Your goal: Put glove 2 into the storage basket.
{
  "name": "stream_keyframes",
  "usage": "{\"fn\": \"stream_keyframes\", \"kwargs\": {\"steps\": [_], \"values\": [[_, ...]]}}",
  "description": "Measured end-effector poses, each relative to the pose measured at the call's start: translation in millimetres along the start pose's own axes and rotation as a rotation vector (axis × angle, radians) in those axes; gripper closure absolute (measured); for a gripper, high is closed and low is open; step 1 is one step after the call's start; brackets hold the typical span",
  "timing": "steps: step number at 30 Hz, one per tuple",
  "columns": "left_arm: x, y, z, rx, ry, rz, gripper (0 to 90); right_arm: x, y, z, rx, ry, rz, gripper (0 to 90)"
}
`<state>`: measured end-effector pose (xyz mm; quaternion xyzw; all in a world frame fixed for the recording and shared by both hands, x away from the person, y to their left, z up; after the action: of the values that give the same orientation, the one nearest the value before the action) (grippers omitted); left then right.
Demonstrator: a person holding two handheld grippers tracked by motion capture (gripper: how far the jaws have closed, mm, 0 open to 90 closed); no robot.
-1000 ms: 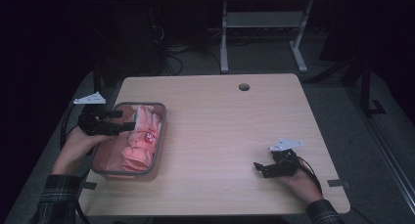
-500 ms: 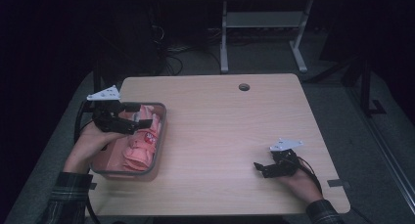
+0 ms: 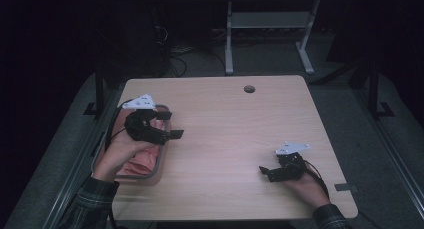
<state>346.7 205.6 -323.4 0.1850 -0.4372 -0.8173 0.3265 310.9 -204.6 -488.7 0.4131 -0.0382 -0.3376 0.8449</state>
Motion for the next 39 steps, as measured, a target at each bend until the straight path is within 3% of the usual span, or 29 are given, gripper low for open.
{"fn": "stream_keyframes", "kwargs": {"steps": [6, 16, 20, 24, 39], "values": [[23.2, -0.4, -15.8, 0.009, -0.007, -0.018, 14.9, 0.0, 0.0, 0.0, 0.0, 0.0, 0.0, 12.8], [56.2, -10.5, -47.6, -0.023, -0.051, -0.041, 14.9, 0.0, 0.0, 0.0, 0.0, 0.001, 0.002, 12.9], [66.6, -17.0, -59.8, -0.039, -0.058, -0.052, 14.9, -0.1, 0.0, -0.1, 0.0, 0.001, 0.001, 12.8], [77.0, -25.5, -72.2, -0.075, -0.046, -0.096, 14.9, -0.1, 0.0, -0.1, 0.0, 0.001, 0.001, 12.8], [104.0, -62.3, -111.0, -0.15, -0.043, -0.11, 14.9, -0.1, -0.1, 0.0, -0.001, 0.003, 0.003, 12.8]]}}
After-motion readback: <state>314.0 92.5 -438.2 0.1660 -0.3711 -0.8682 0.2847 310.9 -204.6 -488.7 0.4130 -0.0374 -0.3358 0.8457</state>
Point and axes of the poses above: each handheld gripper's, and its own axes: z roughly backward along the jaws, y roughly out of its top, x roughly to its right, the point moved 1 cm from there along -z, roughly forward along the jaws, and after that the axes turned 15 degrees about y, right-handed, at the moved point
